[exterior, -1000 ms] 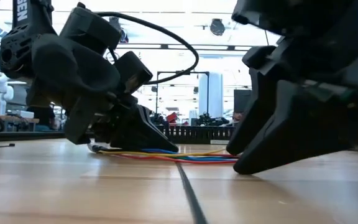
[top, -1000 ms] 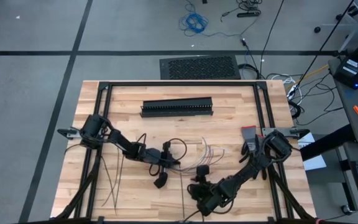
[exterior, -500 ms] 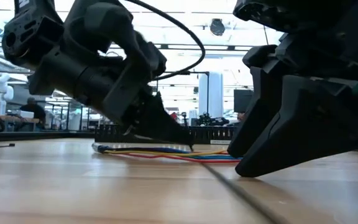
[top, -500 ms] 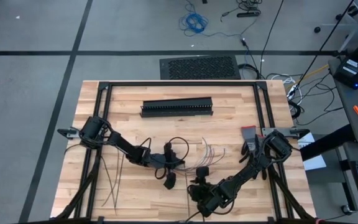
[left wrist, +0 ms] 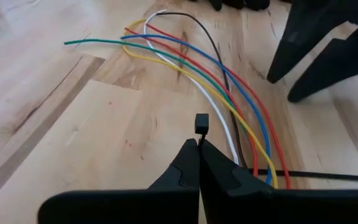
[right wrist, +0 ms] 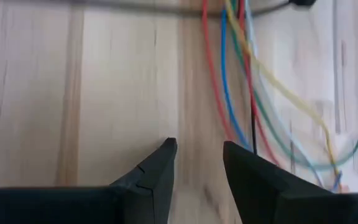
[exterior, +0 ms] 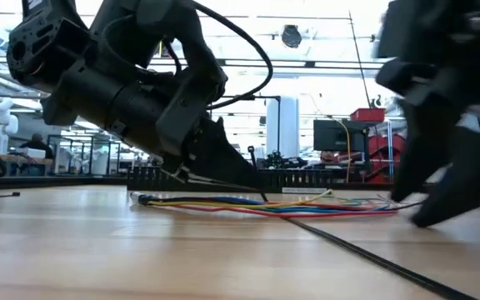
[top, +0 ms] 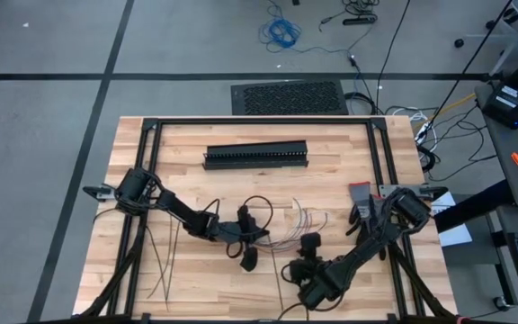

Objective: Ziptie cables
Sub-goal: Wrap the zip tie around the cable wires

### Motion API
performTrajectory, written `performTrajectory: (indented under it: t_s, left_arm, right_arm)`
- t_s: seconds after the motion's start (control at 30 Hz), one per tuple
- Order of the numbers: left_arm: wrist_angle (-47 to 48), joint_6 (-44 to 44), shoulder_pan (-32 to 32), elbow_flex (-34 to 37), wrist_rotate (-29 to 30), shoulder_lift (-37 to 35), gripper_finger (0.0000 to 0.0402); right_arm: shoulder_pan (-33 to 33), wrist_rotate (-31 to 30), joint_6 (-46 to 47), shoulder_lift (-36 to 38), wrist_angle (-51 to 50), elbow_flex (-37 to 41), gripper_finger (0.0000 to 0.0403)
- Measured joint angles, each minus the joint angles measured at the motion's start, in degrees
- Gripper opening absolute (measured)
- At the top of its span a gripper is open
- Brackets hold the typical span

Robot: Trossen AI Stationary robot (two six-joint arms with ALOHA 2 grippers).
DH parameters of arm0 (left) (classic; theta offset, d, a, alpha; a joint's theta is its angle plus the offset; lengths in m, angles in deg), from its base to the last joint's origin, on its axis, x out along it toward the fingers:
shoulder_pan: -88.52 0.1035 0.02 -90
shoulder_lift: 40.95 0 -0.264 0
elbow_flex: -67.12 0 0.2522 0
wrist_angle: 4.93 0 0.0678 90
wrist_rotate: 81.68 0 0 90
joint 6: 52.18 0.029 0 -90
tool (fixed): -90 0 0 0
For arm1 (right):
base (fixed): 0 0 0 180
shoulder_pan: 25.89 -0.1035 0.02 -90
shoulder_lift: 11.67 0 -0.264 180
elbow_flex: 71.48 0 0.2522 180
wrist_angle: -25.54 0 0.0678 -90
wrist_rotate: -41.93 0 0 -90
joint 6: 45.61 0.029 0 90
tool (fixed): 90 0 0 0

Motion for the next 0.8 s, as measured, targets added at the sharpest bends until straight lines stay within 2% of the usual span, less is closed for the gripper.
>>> performTrajectory:
  t_s: [0.17, 0.37, 0.47, 0.67, 0.8]
  left_arm:
    - [0.1, -0.04, 0.0, -3.8, 1.37, 1.56, 0.0]
    - [0.94, -0.07, -0.93, -11.06, 1.51, 8.9, 0.0]
    - [0.89, -1.19, -1.46, -13.41, 1.08, 11.4, 0.0]
    - [1.21, -0.16, -2.51, -14.91, -0.28, 12.49, 0.0]
    - [1.42, 2.81, -2.67, -14.92, -2.9, 12.17, 0.0]
  right_arm:
    - [-2.48, 2.39, 2.72, 2.16, -0.9, 0.1, 0.0129]
    - [-4.88, 1.96, 3.72, 2.37, 0.59, 0.02, 0.0109]
    - [-5.93, 5.01, 3.81, 2.35, 0.32, 0.01, 0.0104]
    - [-8.21, 9.52, 10.66, 2.35, 1.52, -0.03, 0.0102]
    - [-11.89, 12.99, 14.02, 2.33, 8.44, -0.07, 0.0102]
